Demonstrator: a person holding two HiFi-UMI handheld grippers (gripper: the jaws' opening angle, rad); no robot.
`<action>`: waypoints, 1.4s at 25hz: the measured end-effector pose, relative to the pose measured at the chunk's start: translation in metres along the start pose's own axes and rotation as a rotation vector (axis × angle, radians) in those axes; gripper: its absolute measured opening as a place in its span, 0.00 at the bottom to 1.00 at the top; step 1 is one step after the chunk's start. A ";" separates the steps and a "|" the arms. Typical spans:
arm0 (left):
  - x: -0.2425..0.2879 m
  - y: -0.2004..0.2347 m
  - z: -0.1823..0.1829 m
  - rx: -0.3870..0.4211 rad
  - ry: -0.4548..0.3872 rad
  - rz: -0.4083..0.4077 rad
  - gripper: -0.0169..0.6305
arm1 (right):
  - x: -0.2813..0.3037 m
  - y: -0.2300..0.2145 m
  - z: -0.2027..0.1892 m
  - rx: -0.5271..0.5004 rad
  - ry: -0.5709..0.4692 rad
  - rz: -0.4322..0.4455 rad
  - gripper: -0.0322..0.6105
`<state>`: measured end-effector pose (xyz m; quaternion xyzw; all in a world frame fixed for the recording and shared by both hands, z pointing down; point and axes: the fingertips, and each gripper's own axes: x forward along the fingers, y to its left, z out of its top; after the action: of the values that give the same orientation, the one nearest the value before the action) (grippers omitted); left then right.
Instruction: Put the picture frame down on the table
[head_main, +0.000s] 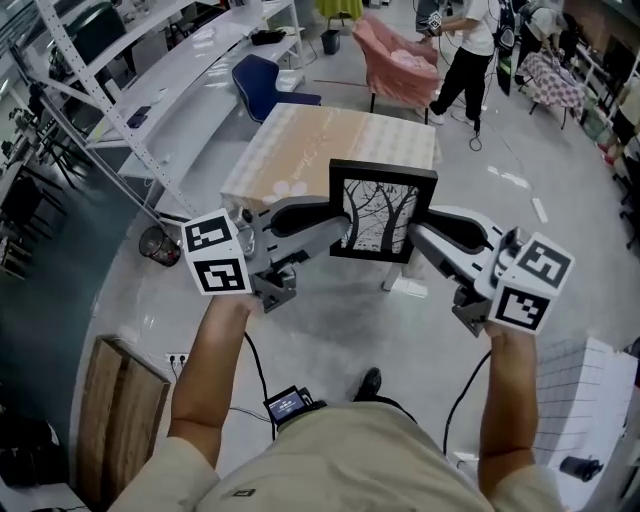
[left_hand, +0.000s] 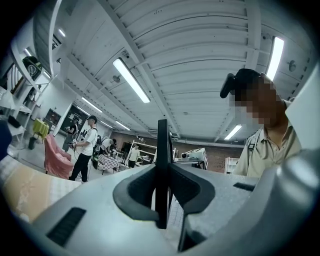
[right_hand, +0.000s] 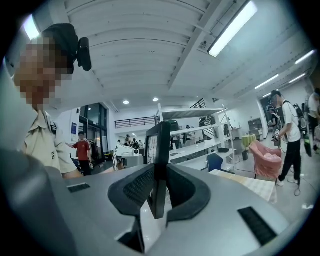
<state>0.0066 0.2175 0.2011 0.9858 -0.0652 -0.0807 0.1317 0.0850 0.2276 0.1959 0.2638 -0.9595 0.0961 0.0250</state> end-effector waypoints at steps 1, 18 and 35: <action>0.001 0.003 -0.001 -0.001 -0.002 0.004 0.14 | 0.000 -0.003 -0.001 0.000 0.000 0.004 0.16; 0.052 0.108 0.002 0.005 0.066 0.065 0.14 | 0.027 -0.122 -0.003 0.059 0.000 0.040 0.16; 0.008 0.241 0.044 -0.018 0.071 -0.051 0.14 | 0.145 -0.192 0.021 0.063 -0.003 -0.093 0.16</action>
<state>-0.0191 -0.0254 0.2231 0.9882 -0.0345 -0.0495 0.1406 0.0585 -0.0115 0.2223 0.3087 -0.9428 0.1247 0.0196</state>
